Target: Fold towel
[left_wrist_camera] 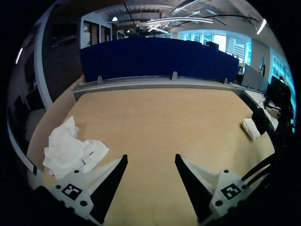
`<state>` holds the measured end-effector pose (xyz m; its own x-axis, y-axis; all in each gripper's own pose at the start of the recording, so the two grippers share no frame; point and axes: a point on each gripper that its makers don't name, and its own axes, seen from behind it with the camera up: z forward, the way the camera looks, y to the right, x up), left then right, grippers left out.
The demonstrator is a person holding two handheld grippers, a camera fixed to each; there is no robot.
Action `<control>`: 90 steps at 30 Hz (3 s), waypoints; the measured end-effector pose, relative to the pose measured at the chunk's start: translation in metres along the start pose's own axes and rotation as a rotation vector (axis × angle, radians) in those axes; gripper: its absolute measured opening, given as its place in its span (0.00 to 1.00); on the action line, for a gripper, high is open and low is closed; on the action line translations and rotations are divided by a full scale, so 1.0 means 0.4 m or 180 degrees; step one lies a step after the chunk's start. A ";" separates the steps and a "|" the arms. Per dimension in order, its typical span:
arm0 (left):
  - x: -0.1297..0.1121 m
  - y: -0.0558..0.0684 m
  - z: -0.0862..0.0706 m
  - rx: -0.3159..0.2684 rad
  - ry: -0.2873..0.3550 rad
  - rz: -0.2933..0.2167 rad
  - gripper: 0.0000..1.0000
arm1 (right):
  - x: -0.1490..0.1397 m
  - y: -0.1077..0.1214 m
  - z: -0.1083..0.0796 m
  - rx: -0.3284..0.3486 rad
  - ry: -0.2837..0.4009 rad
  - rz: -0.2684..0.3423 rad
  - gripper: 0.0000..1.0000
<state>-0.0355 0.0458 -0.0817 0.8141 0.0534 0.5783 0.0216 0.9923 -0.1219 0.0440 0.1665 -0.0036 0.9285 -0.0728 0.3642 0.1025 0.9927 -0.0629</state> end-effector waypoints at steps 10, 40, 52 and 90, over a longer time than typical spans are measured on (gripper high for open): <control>0.090 -0.020 -0.003 -0.0011 0.0354 -0.0028 0.93 | 0.179 -0.093 -0.059 -0.0016 0.0618 0.0129 1.00; 0.407 -0.119 -0.068 0.0017 0.1569 -0.0164 0.93 | 0.369 -0.513 -0.135 0.0433 0.1144 0.0259 1.00; 0.447 -0.125 -0.082 -0.0027 0.1758 -0.0154 0.93 | 0.382 -0.558 -0.153 0.0419 0.1157 0.0245 1.00; 0.295 -0.083 -0.003 0.0323 0.1950 0.0162 0.93 | 0.325 -0.611 -0.194 0.0400 0.1029 0.0206 1.00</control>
<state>0.0605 0.0191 -0.0105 0.9984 0.0571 0.0021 -0.0570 0.9975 -0.0424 0.1674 -0.0930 -0.0130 0.9987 -0.0159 0.0488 0.0137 0.9988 0.0460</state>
